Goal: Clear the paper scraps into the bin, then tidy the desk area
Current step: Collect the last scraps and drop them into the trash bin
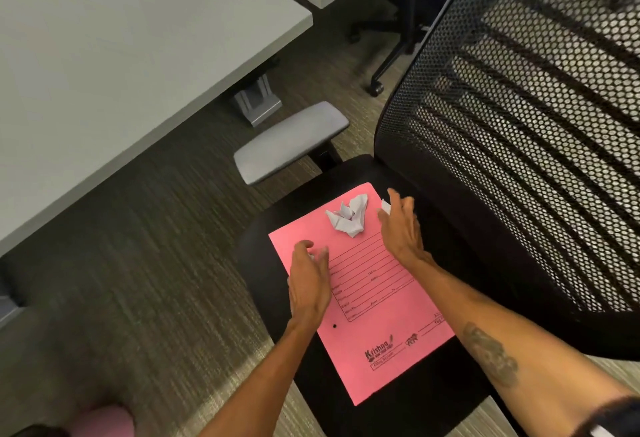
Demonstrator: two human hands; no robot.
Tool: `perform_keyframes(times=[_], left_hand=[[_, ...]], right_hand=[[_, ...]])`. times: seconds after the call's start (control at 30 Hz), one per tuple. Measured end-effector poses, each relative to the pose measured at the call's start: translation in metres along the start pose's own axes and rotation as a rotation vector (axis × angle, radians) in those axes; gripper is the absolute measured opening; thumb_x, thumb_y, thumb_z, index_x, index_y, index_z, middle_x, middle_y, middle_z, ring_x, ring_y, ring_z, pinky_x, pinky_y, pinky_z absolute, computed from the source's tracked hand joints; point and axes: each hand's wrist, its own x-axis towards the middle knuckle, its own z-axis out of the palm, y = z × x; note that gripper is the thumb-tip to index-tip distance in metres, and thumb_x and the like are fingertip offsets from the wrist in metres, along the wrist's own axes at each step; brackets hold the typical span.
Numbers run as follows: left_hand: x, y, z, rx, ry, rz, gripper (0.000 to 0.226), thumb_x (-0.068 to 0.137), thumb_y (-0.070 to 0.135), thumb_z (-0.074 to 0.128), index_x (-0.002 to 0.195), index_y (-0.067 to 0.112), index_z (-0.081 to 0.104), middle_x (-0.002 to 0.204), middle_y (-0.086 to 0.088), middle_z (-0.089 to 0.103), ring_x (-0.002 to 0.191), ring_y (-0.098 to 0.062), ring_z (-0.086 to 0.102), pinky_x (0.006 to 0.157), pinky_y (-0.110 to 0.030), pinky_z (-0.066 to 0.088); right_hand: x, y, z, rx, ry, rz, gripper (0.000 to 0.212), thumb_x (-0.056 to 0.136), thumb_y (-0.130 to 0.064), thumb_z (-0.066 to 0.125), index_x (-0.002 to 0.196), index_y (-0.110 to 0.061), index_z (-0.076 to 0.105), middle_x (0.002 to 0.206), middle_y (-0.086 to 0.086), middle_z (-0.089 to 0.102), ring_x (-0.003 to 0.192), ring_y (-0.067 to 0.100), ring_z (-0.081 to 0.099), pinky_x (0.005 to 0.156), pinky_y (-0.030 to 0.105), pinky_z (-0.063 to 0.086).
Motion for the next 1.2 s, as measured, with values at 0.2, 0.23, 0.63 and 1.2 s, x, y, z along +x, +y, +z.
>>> perform_keyframes(times=[0.2,0.23,0.63,1.2], left_hand=[[0.023,0.015,0.005,0.013,0.041,0.017,0.051,0.095,0.047,0.061,0.134,0.018,0.045,0.13,-0.003,0.059,0.116,-0.022,0.061,0.099,-0.043,0.052],[0.028,0.019,0.007,0.011,0.044,0.018,0.052,0.093,0.047,0.064,0.133,0.019,0.044,0.128,-0.002,0.06,0.113,-0.023,0.062,0.097,-0.041,0.052],[0.05,0.039,0.042,0.165,-0.008,-0.097,0.035,0.096,0.03,0.065,0.124,0.01,0.058,0.121,-0.005,0.056,0.093,-0.011,0.052,0.067,-0.018,0.039],[-0.012,-0.019,0.007,0.256,0.039,0.034,0.013,0.099,0.037,0.049,0.101,0.032,0.037,0.068,0.009,0.057,0.056,-0.004,0.052,0.05,-0.026,0.035]], right_hand=[[-0.018,0.017,0.016,-0.025,-0.003,-0.043,0.035,0.102,-0.021,0.051,0.137,-0.016,0.047,0.13,0.009,0.042,0.101,0.023,0.058,0.083,0.036,0.054],[-0.022,0.022,0.017,-0.017,0.004,-0.052,0.033,0.102,-0.02,0.051,0.135,-0.017,0.048,0.128,0.007,0.043,0.098,0.021,0.058,0.083,0.036,0.056],[-0.038,0.039,0.015,0.135,0.059,-0.042,0.027,0.095,-0.018,0.055,0.122,-0.02,0.053,0.115,-0.002,0.044,0.09,0.017,0.059,0.076,0.041,0.059],[-0.024,-0.004,0.037,-0.093,-0.093,-0.15,0.054,0.098,-0.008,0.045,0.149,-0.021,0.033,0.127,0.009,0.043,0.095,0.019,0.047,0.075,0.035,0.048]])
